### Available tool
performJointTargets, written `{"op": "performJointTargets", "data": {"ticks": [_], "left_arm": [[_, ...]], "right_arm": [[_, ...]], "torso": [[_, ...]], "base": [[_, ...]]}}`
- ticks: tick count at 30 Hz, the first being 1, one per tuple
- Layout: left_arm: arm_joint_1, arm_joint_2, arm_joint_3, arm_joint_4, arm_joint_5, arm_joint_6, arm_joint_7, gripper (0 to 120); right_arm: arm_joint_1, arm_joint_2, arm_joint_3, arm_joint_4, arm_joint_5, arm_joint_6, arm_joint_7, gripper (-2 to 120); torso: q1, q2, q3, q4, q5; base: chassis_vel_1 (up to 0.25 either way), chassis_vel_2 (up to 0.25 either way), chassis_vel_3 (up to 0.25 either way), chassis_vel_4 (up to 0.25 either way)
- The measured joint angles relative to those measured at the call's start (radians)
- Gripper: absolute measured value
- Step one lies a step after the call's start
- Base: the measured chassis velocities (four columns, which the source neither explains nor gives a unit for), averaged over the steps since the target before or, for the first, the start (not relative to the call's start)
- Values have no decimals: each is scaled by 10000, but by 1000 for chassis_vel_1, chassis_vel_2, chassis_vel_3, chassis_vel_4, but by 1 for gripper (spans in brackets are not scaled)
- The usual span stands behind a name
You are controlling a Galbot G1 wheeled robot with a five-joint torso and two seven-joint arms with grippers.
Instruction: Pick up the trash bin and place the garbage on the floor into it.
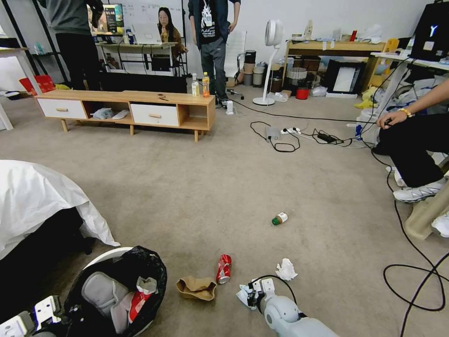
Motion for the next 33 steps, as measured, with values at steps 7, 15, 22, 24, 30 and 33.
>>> {"op": "performJointTargets", "data": {"ticks": [7,15,22,24,30,33], "left_arm": [[-76,188,-39,-224,-406,0,-122,1],[-85,340,-69,-462,-644,0,-184,1],[-52,530,-72,-693,-900,0,-219,1],[-56,599,-11,-763,-954,0,-233,1],[-56,833,141,-843,-1117,0,-317,1],[-78,956,157,-863,-1403,0,-493,1]], "right_arm": [[199,-1193,218,1804,626,-75,374,0],[451,-2082,466,3553,1135,-191,832,0],[950,-2718,1160,6265,2217,-188,1088,0],[1179,-2856,1341,7179,2646,-98,1136,0],[1905,-2927,1201,8898,3472,68,1204,0],[2441,-2846,936,9421,3872,146,1223,0]], "torso": [[0,0,0,1,-2],[0,0,-1,-2,-6],[1,0,0,-1,-6],[0,0,-1,-2,-7],[0,0,-1,-2,-7],[0,0,-1,0,-8]], "base": [[0,0,0,0],[0,0,0,0],[0,0,0,0],[0,0,0,0],[0,0,0,0],[0,0,0,0]]}}
